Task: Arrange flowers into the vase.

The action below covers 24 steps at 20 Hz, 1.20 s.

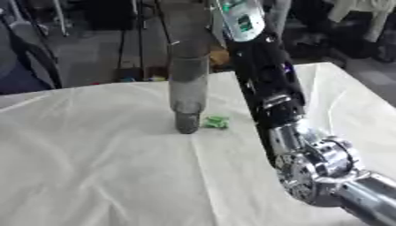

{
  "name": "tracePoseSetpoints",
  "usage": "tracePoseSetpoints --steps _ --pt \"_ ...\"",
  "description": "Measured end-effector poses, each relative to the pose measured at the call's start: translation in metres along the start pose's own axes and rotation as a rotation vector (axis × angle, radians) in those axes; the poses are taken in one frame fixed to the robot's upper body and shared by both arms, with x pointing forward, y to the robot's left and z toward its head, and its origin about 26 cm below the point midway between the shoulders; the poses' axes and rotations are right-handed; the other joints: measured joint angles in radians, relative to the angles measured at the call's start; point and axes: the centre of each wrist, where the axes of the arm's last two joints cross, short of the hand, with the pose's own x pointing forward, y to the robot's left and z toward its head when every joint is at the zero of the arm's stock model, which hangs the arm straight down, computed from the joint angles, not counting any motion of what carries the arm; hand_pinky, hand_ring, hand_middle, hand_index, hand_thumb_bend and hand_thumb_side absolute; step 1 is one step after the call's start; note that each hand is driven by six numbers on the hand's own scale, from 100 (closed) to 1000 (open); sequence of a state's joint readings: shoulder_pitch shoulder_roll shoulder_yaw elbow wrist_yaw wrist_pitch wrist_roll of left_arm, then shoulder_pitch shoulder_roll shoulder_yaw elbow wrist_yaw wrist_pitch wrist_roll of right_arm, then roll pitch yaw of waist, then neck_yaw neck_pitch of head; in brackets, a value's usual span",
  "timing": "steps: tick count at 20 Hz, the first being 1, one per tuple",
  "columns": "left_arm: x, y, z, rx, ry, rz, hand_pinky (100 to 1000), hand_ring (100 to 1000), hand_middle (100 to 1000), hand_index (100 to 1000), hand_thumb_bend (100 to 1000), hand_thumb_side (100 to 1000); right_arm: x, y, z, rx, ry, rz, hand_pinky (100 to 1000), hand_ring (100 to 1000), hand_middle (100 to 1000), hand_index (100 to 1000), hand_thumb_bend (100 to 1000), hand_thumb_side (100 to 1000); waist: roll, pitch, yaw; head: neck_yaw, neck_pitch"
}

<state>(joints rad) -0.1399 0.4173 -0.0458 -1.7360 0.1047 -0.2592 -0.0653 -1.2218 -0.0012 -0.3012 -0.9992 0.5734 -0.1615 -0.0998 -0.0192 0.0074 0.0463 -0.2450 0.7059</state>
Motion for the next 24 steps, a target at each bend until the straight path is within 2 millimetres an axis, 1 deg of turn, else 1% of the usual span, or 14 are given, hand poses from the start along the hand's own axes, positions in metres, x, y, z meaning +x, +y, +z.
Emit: tracePoseSetpoints --steps 1,2,3,6,10,24 --pt "0.0 0.0 0.0 0.001 0.0 0.001 760 739 736 787 730 957 -0.001 0.003 0.002 0.005 0.004 -0.006 100 100 100 110 100 1000 0.0 0.0 0.002 0.0 -0.001" --pt "0.0 -0.001 0.0 0.001 0.0 0.003 760 739 736 787 730 956 -0.001 0.007 0.004 0.012 0.009 -0.013 100 100 100 110 100 901 0.001 0.0 0.003 0.0 -0.004" --pt "0.0 -0.001 0.0 0.001 0.0 0.003 760 739 736 787 730 957 -0.002 0.009 0.006 0.019 0.011 -0.017 100 100 100 110 100 1000 0.001 0.0 0.003 0.0 -0.004" --pt "0.0 -0.002 0.0 -0.001 -0.001 0.005 760 739 736 787 729 957 -0.004 0.017 0.012 0.037 0.02 -0.029 100 100 100 110 100 1000 0.006 0.001 0.01 -0.002 -0.005" --pt "0.0 -0.002 0.0 -0.004 -0.001 0.006 760 739 735 787 730 957 -0.008 0.02 0.017 0.049 0.032 -0.033 100 100 100 110 100 1000 0.009 0.004 0.016 -0.003 -0.005" --pt "0.0 -0.002 0.0 -0.004 -0.001 0.006 761 738 735 786 730 957 -0.01 0.017 0.02 0.051 0.046 -0.026 100 100 100 110 100 1000 0.012 0.005 0.016 -0.003 -0.005"
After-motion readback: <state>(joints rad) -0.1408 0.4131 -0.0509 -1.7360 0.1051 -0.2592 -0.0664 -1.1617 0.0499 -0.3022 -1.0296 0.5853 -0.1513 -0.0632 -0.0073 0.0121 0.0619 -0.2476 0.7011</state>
